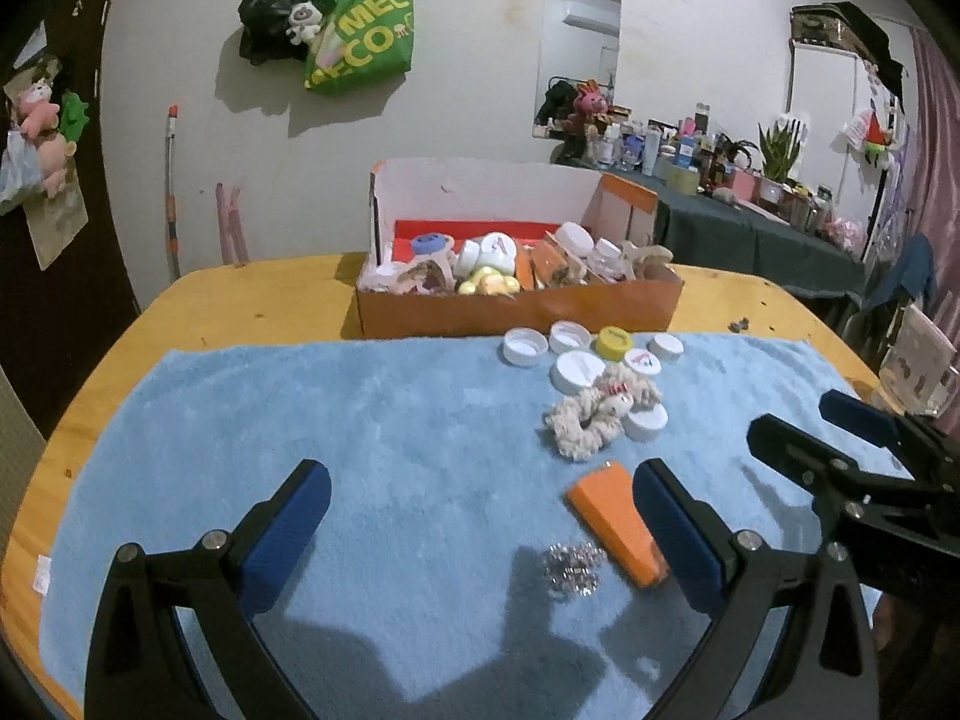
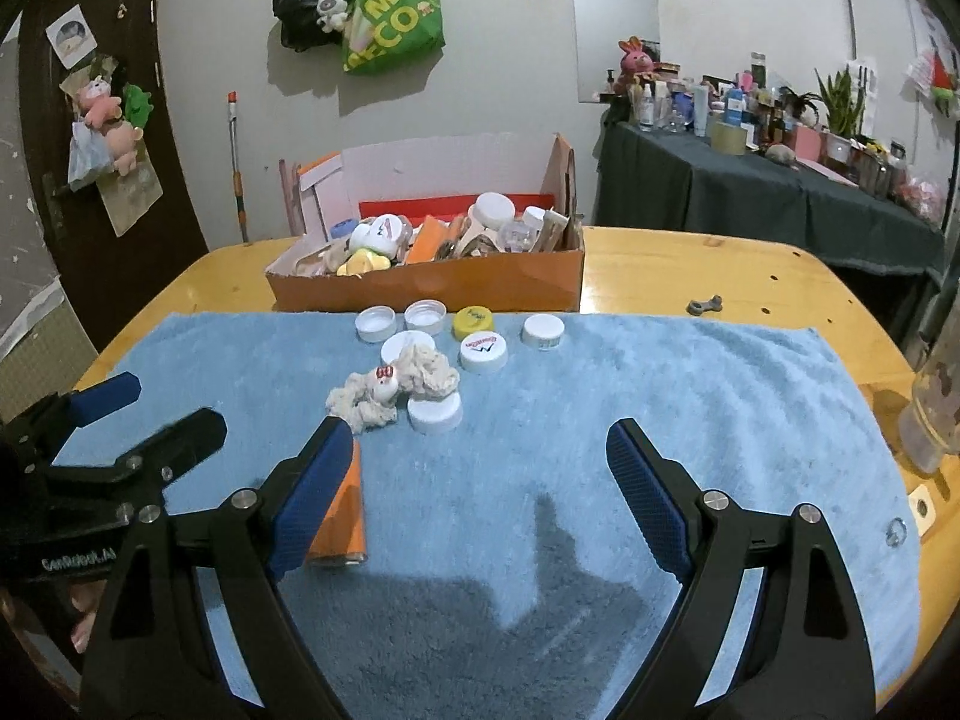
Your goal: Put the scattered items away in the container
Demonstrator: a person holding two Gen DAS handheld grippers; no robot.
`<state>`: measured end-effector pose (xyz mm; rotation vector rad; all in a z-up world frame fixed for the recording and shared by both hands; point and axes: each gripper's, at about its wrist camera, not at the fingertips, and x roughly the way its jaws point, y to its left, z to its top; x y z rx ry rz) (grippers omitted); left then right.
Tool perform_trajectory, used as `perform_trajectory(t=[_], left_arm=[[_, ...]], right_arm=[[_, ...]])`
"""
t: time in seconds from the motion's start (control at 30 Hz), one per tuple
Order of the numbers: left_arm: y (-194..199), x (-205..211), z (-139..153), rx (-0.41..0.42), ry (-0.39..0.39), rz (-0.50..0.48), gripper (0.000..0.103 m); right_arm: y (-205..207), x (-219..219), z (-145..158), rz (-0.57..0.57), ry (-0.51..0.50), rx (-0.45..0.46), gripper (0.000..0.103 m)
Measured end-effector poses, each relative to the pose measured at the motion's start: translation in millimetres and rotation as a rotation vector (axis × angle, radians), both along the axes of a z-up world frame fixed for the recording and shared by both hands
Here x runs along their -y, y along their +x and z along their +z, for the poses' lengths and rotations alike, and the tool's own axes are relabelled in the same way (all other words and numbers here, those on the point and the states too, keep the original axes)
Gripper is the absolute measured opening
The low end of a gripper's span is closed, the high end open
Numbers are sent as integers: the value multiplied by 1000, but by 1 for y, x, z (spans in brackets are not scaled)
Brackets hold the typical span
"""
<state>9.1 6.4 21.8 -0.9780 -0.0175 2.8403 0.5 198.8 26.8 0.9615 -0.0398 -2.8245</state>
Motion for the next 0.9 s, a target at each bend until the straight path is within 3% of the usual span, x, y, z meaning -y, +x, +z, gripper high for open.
perform_trajectory(t=[0.9], left_arm=[[6, -2, -21, 14, 8, -7, 103]], right_arm=[[5, 0, -23, -7, -3, 27, 87]])
